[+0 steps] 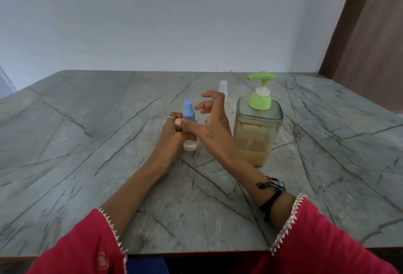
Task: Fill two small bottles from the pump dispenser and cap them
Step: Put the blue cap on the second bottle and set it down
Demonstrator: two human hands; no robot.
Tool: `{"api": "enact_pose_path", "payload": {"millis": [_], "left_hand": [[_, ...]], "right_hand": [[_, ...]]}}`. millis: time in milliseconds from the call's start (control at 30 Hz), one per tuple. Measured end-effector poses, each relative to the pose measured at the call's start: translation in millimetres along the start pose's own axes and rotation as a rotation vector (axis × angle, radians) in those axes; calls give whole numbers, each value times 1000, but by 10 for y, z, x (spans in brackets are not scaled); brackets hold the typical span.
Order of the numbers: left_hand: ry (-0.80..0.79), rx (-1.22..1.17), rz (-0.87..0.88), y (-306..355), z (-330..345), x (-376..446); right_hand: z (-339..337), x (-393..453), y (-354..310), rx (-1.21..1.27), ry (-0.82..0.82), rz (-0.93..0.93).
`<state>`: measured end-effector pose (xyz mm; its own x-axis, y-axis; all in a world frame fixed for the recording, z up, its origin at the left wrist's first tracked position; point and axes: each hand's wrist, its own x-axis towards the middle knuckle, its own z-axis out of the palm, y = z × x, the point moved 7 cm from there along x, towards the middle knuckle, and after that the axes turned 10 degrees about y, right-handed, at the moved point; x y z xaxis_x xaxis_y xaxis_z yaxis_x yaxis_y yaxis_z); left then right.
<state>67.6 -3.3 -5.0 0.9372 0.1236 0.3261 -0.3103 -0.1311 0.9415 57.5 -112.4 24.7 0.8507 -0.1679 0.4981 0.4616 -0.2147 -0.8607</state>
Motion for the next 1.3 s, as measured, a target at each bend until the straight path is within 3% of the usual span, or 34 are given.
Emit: {"api": "enact_pose_path", "payload": {"millis": [133,400,633,900,1067,1200,1300], "left_hand": [[3,-64,-53,-23,20,7],[-1,-41,-13,-1,46,-3],[-17,-68,-51,-37,25,4],[4,-47,-32,-49,24,0],[27,-39,-13,-38,21,22],[-2,-54,-55,-69,32,23],[-4,-89,-94,-109,22,20]], "right_hand": [[75,-28,-13,31,-80,-28],[6,6,50,60,33,-13],[46,-71,5,103,-47,-45],[-34,-49,65,113,91,2],[40,-99,43,57,42,-61],[100,-106,98,95,-53,20],[12,-93,108,111,6,62]]}}
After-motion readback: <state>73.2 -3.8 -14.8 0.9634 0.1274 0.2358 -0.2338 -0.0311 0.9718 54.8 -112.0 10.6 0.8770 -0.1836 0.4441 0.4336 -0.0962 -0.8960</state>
